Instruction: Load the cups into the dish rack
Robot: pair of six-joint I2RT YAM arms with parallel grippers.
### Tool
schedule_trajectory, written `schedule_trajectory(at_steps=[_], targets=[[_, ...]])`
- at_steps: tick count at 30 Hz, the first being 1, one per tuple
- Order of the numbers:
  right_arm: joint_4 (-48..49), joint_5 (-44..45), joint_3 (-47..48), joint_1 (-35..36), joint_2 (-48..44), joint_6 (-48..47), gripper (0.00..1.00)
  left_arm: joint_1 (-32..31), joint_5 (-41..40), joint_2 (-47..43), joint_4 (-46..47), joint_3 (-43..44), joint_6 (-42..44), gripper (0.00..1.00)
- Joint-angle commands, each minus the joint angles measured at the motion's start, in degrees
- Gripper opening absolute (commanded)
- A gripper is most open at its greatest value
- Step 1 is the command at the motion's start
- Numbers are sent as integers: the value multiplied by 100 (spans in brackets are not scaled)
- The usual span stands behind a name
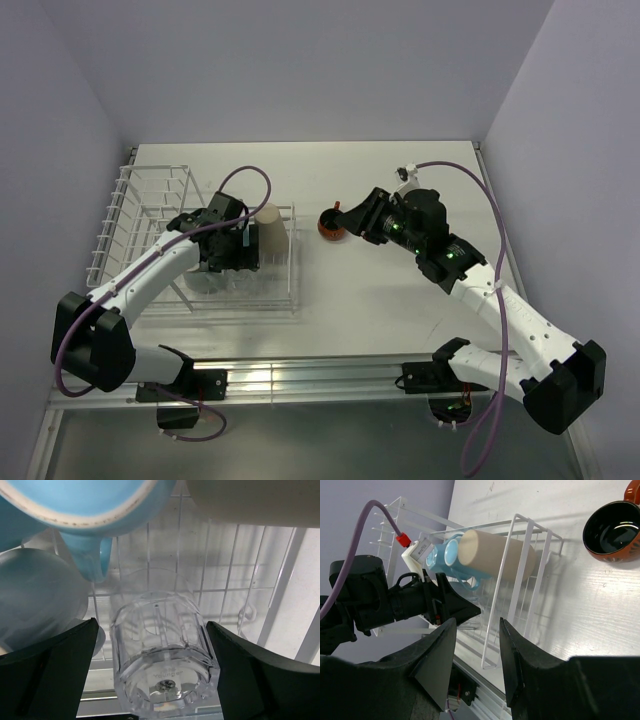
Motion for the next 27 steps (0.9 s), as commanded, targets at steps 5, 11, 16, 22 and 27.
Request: schedule_trajectory(at_steps=[5,11,16,22,27], targets=[[233,-18,-44,-24,45,-22,48,-39,9,-206,125,39,77,93],[215,-9,0,-24,107,-48,48,-109,-17,-320,55,188,50,92],[180,26,44,-24,151,-74,48,-188,-35,-391,-68,355,41,92],[57,149,149,-24,247,-153,48,-329,-140,-478,-243,505,-29,91],[-486,483,588,-24,686,-548,47,-399,-412,-645,-454,768,-99,91]])
